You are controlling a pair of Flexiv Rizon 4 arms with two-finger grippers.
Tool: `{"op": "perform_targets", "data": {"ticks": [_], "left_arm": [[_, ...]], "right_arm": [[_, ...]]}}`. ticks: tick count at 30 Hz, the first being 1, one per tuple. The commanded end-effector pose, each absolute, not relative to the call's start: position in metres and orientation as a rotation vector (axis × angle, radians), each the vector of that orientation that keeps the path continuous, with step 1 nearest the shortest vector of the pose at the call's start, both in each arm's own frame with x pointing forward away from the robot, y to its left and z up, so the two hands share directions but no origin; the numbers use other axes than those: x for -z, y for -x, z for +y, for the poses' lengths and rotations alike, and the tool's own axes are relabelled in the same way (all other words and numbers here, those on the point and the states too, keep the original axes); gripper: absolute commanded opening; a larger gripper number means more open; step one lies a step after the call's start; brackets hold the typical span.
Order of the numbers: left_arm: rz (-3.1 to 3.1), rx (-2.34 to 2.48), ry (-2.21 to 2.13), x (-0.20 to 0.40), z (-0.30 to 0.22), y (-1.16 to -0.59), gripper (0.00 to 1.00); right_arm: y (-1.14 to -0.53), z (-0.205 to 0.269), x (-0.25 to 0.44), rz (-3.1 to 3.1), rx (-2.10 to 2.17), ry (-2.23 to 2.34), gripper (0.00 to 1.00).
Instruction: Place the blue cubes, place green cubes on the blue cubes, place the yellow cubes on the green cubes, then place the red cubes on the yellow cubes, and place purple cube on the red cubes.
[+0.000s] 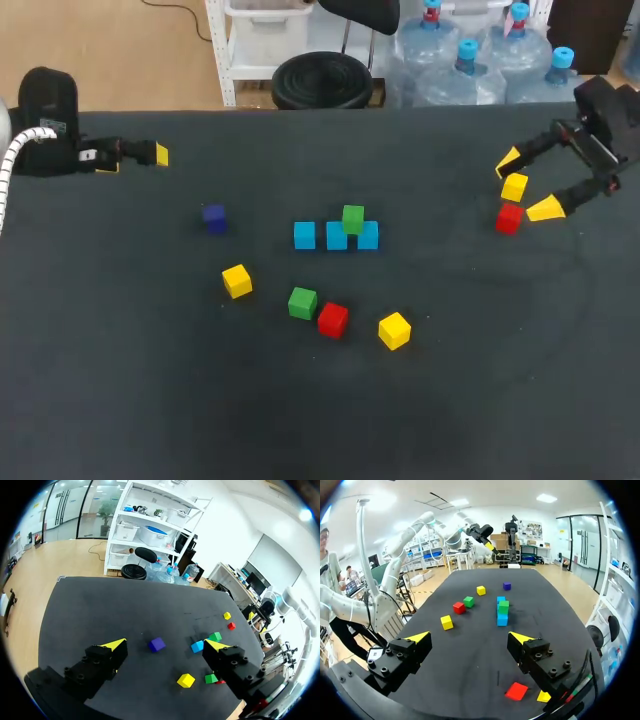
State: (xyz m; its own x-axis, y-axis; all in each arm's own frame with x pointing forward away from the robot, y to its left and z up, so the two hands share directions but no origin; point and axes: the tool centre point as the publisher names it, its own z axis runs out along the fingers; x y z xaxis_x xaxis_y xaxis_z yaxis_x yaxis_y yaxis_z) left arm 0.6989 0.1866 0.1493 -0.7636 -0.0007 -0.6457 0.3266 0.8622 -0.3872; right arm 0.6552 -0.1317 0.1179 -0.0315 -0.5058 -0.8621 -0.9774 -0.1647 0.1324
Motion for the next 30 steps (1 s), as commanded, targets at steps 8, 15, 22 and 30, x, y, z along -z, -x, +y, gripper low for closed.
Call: {"op": "perform_targets", "data": {"ticks": [8, 15, 22, 30], "left_arm": [[2.373, 0.638, -0.232, -0.15, 0.186, -0.699, 1.0], [2.358, 0.61, -0.495, -0.147, 0.199, -0.709, 1.0], [2.284, 0.672, -0.744, -0.138, 0.195, -0.706, 1.0], [2.173, 0.794, -1.011, -0.126, 0.177, -0.697, 1.0]], "right_arm": [[-0.654, -0.132, -0.118, 1.561, -1.124, 1.705, 1.0], [-0.654, -0.132, -0.118, 1.561, -1.124, 1.705, 1.0], [-0.654, -0.132, -0.118, 1.561, -1.124, 1.705, 1.0], [-0.654, -0.132, -0.118, 1.561, -1.124, 1.705, 1.0]]}}
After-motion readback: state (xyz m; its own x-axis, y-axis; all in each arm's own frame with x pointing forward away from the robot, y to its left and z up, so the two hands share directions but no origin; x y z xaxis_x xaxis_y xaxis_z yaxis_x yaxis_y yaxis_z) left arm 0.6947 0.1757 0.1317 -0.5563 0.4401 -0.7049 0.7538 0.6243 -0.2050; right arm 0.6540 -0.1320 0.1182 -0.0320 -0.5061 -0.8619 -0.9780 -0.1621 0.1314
